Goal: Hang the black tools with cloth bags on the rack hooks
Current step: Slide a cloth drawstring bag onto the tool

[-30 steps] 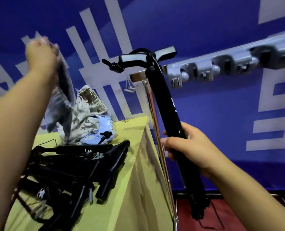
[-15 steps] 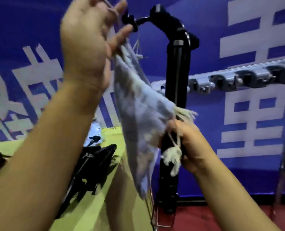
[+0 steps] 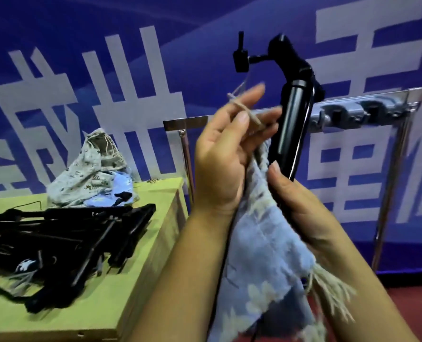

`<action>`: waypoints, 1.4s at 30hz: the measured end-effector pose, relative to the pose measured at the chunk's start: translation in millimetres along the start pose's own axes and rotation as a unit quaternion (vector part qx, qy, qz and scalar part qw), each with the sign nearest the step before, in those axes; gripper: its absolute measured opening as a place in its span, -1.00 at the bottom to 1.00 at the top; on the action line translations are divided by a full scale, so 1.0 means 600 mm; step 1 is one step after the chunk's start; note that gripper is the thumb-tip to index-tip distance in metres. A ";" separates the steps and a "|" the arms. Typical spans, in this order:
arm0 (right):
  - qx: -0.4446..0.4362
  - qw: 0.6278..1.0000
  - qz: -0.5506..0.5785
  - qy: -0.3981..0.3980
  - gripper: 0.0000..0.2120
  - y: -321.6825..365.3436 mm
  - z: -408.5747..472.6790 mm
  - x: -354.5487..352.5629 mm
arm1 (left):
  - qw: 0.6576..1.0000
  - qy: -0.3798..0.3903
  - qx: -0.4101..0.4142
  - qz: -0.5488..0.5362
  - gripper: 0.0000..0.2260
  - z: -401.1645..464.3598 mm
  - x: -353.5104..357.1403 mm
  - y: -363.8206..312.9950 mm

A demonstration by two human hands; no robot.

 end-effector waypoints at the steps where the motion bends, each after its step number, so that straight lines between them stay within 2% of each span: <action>1: -0.009 1.000 -0.026 -0.007 -0.37 0.001 -0.002 -0.005 | 0.999 -0.009 -0.019 -0.026 -0.74 -0.011 -0.007 0.011; 3: -0.026 0.991 -0.114 -0.068 -0.53 0.004 -0.004 -0.027 | 0.996 -0.047 -0.049 -0.056 -0.77 -0.033 -0.023 0.026; 5: -0.045 0.973 -0.182 -0.133 -0.67 0.006 -0.005 -0.041 | 0.992 -0.093 -0.082 -0.030 -0.83 -0.055 -0.049 0.045; 7: -0.054 0.957 -0.222 -0.176 -0.68 0.006 -0.007 -0.052 | 0.972 -0.163 -0.127 0.112 -0.84 -0.074 -0.095 0.058; 9: -0.067 0.943 -0.247 -0.211 -0.74 0.013 -0.011 -0.064 | 0.916 -0.203 -0.151 0.311 -0.73 -0.091 -0.137 0.055; 10: -0.073 0.936 -0.256 -0.228 -0.76 0.017 -0.013 -0.071 | 0.898 -0.187 -0.162 0.363 -0.62 -0.099 -0.143 0.052; 11: -0.080 0.931 -0.264 -0.238 -0.76 0.019 -0.014 -0.075 | 0.897 -0.149 -0.178 0.375 -0.52 -0.106 -0.138 0.050; 13: -0.085 0.926 -0.281 -0.237 -0.74 0.017 -0.012 -0.077 | 0.897 -0.033 -0.238 0.372 -0.41 -0.120 -0.107 0.058; 15: -0.079 0.931 -0.278 -0.223 -0.68 0.008 -0.012 -0.077 | 0.872 0.074 -0.262 0.408 -0.51 -0.133 -0.082 0.077; 16: -0.073 0.935 -0.272 -0.214 -0.66 0.005 -0.013 -0.077 | 0.871 0.088 -0.266 0.404 -0.61 -0.137 -0.078 0.084; 20: -0.053 0.932 -0.293 -0.207 -0.66 0.007 -0.023 -0.085 | 0.905 0.060 -0.288 0.306 -0.83 -0.143 -0.114 0.084; 21: -0.054 0.922 -0.315 -0.218 -0.68 0.012 -0.026 -0.092 | 0.910 0.042 -0.283 0.299 -0.90 -0.144 -0.126 0.078; 23: -0.065 0.888 -0.375 -0.258 -0.72 0.027 -0.033 -0.106 | 0.896 -0.003 -0.265 0.356 -0.89 -0.144 -0.157 0.072; 27: -0.113 0.791 -0.504 -0.328 -0.78 0.055 -0.044 -0.128 | 0.792 -0.064 -0.237 0.559 -0.87 -0.152 -0.215 0.065; 30: -0.136 0.725 -0.572 -0.358 -0.74 0.066 -0.051 -0.140 | 0.764 -0.100 -0.230 0.595 -0.84 -0.159 -0.238 0.052; 32: -0.138 0.700 -0.594 -0.372 -0.73 0.077 -0.057 -0.149 | 0.750 -0.154 -0.222 0.604 -0.82 -0.158 -0.261 0.035; 34: -0.132 0.708 -0.581 -0.378 -0.74 0.086 -0.062 -0.157 | 0.755 -0.202 -0.221 0.584 -0.82 -0.161 -0.273 0.021; 36: -0.123 0.724 -0.560 -0.384 -0.73 0.087 -0.065 -0.161 | 0.797 -0.235 -0.248 0.497 -0.80 -0.169 -0.273 0.021; 39: -0.115 0.740 -0.539 -0.386 -0.73 0.081 -0.068 -0.165 | 0.880 -0.270 -0.310 0.239 -0.81 -0.180 -0.262 0.037; 40: -0.111 0.742 -0.539 -0.383 -0.72 0.078 -0.069 -0.166 | 0.894 -0.278 -0.326 0.135 -0.87 -0.181 -0.262 0.046; 41: -0.104 0.742 -0.542 -0.380 -0.72 0.076 -0.070 -0.167 | 0.896 -0.290 -0.336 0.025 -0.81 -0.181 -0.262 0.054; 42: -0.098 0.740 -0.547 -0.378 -0.72 0.074 -0.070 -0.169 | 0.887 -0.294 -0.351 -0.067 -0.60 -0.180 -0.262 0.060</action>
Point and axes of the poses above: each hand's wrist, its own z-axis towards the middle knuckle, its own x-axis out of the palm, y = z × x, the point moved 4 cm from there along z, towards the middle knuckle
